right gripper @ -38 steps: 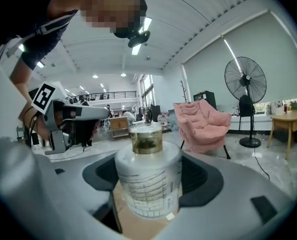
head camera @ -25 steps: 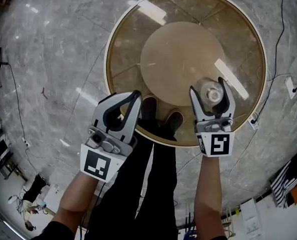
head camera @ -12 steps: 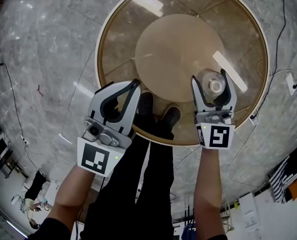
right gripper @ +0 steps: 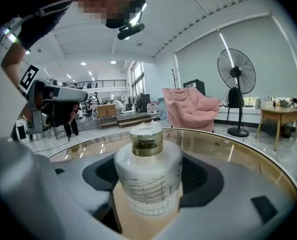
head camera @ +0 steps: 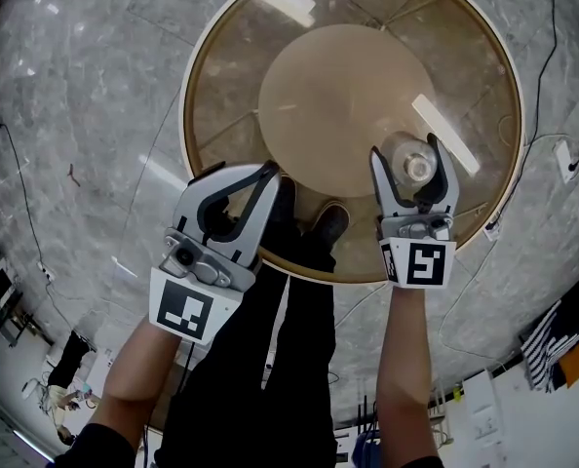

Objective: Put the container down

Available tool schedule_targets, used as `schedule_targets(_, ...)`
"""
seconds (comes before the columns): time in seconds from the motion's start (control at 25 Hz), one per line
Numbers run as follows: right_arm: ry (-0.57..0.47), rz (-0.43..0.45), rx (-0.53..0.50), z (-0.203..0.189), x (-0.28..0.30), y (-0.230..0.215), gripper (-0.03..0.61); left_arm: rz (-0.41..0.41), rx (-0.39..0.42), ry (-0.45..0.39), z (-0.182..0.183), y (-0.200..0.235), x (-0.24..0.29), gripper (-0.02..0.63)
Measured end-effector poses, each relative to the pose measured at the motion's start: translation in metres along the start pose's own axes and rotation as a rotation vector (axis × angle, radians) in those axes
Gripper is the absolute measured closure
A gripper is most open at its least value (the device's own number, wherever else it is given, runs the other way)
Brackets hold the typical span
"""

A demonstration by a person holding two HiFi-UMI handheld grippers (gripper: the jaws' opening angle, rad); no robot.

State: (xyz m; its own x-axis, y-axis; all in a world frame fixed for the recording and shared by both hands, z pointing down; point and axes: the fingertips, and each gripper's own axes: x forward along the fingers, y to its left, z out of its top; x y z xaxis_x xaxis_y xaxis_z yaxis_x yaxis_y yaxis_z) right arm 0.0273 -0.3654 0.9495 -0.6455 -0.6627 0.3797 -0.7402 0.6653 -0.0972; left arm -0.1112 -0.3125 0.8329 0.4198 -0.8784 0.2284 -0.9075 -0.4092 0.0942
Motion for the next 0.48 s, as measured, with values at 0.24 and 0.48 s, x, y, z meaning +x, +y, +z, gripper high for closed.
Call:
schedule_targets(0.24,0.030,-0.005,-0.009,-0.0023,0.0031,0.0021,0.222,-0.013,-0.010,0.004,-0.0005,-0.0026,0.0033,0.589)
schedule_targets(0.48,0.019,0.008,-0.010,-0.0018,0.0007,0.0027,0.222,-0.017,-0.010,0.010,-0.0010,-0.0033,0.0031,0.589)
